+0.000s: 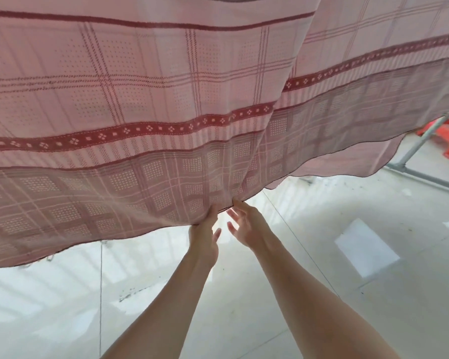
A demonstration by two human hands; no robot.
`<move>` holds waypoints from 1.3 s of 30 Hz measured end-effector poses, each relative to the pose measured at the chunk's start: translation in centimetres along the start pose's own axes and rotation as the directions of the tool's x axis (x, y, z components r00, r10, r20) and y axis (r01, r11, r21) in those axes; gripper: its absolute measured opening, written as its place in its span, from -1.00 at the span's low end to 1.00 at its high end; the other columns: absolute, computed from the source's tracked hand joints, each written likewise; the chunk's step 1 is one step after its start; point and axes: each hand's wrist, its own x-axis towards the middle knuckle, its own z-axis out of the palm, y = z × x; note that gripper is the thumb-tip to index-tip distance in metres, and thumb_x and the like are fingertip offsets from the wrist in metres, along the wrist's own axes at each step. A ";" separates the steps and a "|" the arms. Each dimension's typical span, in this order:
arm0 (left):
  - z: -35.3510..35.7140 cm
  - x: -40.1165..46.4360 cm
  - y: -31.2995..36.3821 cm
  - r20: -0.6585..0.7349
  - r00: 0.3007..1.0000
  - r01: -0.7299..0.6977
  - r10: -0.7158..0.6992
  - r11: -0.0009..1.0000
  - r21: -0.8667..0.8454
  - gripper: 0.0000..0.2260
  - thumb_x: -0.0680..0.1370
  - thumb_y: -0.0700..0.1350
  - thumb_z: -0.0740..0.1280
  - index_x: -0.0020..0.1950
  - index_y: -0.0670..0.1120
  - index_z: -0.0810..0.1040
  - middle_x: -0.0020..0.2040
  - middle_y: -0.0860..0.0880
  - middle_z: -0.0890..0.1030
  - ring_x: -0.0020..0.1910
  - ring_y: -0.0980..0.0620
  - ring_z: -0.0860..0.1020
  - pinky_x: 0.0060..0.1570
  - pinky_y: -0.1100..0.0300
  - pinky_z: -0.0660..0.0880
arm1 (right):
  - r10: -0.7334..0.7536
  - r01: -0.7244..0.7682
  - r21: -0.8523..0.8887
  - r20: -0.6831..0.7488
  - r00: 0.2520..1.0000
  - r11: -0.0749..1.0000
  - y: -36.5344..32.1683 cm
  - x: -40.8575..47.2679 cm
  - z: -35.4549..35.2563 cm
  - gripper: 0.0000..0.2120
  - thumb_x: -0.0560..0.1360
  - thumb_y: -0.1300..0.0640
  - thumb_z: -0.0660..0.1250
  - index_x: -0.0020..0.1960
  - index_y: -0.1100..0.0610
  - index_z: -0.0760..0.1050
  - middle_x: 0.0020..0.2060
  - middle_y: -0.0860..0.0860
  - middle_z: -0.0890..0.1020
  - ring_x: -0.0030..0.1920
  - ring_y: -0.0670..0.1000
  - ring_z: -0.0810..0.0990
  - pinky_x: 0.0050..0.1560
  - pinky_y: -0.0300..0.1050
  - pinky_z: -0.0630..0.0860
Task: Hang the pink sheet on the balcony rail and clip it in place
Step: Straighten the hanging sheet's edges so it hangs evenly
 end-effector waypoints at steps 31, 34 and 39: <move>-0.6 0.4 1.6 -0.166 0.970 -0.206 0.178 0.964 -0.168 -0.89 0.54 -0.29 0.25 -0.12 -0.12 0.51 -0.14 -0.05 0.57 -0.09 0.01 0.58 -0.04 0.10 0.50 | -0.110 0.126 0.512 -0.061 0.992 0.849 -7.0 5.5 -6.0 -0.79 0.55 0.10 0.28 0.18 0.09 0.47 0.21 0.02 0.47 0.27 0.09 0.39 0.28 0.03 0.37; -0.7 0.3 1.7 -0.180 0.967 -0.216 0.182 0.956 -0.197 -0.87 0.53 -0.30 0.23 -0.16 -0.13 0.50 -0.17 -0.06 0.56 -0.11 -0.01 0.57 -0.04 0.10 0.50 | -0.119 0.104 0.599 -0.015 0.993 0.794 -7.0 6.3 -5.3 -0.85 0.57 0.13 0.24 0.11 0.11 0.48 0.07 0.01 0.53 0.17 0.05 0.49 0.22 0.07 0.39; -0.7 0.4 1.7 -0.196 0.964 -0.222 0.181 0.951 -0.213 -0.87 0.52 -0.30 0.22 -0.18 -0.15 0.50 -0.19 -0.08 0.56 -0.11 -0.02 0.57 -0.06 0.11 0.51 | -0.161 0.146 0.588 -0.028 0.987 0.795 -7.1 6.8 -5.5 -0.90 0.57 0.13 0.25 0.03 0.11 0.50 -0.04 -0.04 0.52 0.05 -0.07 0.51 0.13 -0.03 0.42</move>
